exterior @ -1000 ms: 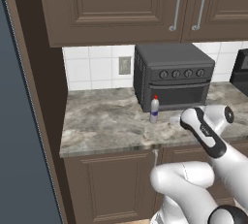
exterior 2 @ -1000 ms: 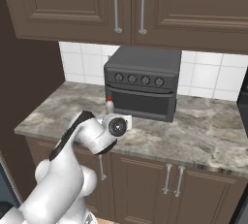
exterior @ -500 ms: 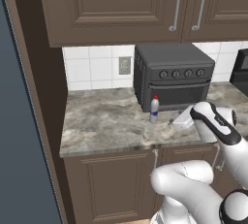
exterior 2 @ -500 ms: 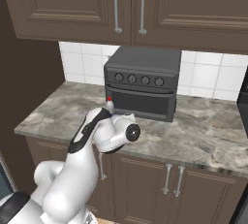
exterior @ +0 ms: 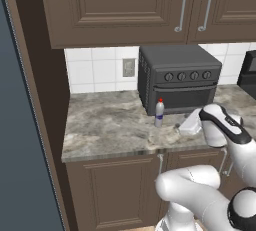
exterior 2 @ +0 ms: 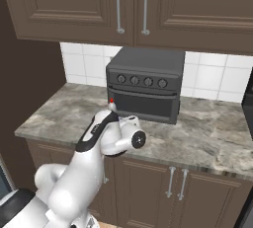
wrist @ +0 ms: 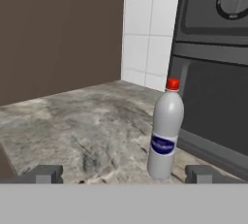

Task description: Take the bottled waters from the counter and place them in the freezer to freeze. Close the freezer door after placing the bottles.

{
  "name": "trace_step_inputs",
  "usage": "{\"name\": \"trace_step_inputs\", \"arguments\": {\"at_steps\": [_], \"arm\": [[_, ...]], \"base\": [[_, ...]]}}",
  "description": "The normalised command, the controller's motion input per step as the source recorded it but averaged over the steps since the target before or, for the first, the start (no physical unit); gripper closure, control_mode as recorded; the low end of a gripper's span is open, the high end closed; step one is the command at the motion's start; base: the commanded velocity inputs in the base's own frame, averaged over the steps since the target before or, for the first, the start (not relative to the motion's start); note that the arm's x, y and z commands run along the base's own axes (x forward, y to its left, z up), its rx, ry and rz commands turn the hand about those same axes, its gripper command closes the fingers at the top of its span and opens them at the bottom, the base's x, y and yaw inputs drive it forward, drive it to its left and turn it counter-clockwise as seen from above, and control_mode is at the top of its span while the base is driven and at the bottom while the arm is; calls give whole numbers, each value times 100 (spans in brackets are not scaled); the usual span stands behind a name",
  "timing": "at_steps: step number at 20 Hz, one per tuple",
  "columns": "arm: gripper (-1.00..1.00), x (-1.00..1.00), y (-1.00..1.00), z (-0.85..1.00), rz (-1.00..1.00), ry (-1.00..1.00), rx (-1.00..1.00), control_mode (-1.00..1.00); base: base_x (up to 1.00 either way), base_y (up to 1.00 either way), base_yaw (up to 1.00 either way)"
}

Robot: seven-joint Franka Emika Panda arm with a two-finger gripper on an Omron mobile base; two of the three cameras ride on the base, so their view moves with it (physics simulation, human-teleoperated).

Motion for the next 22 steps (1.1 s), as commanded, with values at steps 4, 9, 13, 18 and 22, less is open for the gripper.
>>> {"name": "trace_step_inputs", "arguments": {"at_steps": [4, 9, 13, 18, 22], "arm": [[-100, 22, 28, -5, 0, 0, 0, -100], [-100, 18, 22, -4, 0, 0, 0, -100], [-100, 9, 0, -2, 0, 0, 0, -100], [-100, 14, 1, -12, 0, 0, 0, -100], [-100, 33, 6, -12, 2, 0, 0, -100]], "base": [[0, 0, 0], [0, 0, 0], [0, 0, 0], [0, 0, 0], [0, 0, 0]]}}
